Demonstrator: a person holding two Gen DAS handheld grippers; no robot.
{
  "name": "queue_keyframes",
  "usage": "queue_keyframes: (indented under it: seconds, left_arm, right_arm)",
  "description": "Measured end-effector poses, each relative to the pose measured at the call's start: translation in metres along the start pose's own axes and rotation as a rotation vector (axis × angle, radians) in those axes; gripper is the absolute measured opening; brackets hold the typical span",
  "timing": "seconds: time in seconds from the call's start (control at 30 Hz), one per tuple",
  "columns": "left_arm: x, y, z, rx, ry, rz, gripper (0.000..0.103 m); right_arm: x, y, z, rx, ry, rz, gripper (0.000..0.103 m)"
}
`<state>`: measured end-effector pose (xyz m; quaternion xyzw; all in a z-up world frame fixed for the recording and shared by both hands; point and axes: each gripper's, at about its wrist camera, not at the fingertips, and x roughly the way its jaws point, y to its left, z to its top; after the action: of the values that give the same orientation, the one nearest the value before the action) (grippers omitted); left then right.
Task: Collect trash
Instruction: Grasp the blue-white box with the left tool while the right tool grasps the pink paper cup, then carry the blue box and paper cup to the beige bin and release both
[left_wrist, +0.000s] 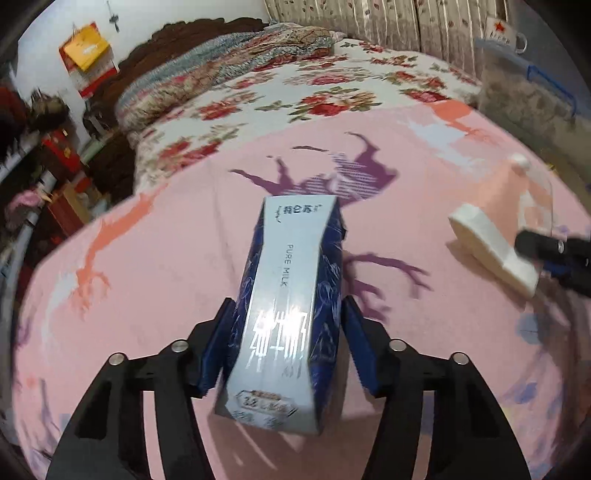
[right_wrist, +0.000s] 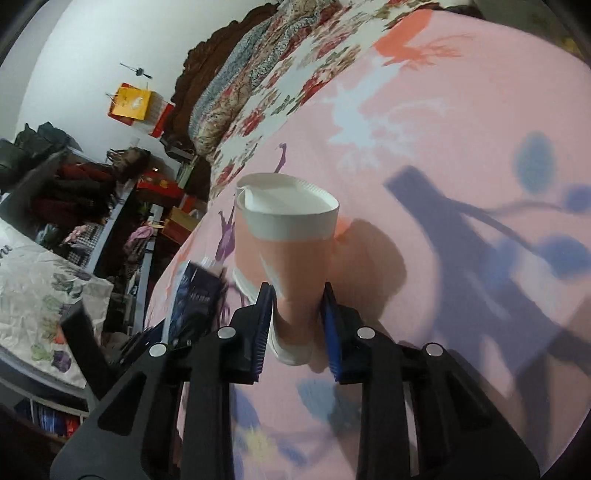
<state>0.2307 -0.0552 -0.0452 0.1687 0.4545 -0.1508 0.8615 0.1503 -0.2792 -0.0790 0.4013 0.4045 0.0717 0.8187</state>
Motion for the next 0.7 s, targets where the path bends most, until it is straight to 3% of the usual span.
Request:
queue_keyframes:
  seconds: [0.1, 0.27, 0.53, 0.7]
  left_arm:
    - [-0.013, -0.023, -0.005, -0.017, 0.021, -0.154, 0.053]
    - [-0.022, -0.110, 0.000, 0.114, 0.028, -0.281, 0.052]
    - [-0.016, -0.249, 0.044, 0.257, 0.027, -0.396, 0.051]
    - [-0.013, -0.322, 0.086, 0.316, 0.020, -0.442, 0.051]
  right_arm:
    - [-0.026, -0.018, -0.011, 0.007, -0.018, -0.001, 0.028]
    - [-0.080, -0.068, -0.010, 0.084, -0.116, -0.023, 0.028]
    - [-0.157, -0.136, 0.007, 0.192, -0.254, -0.054, 0.028]
    - [-0.202, -0.177, 0.039, 0.233, -0.347, -0.078, 0.028]
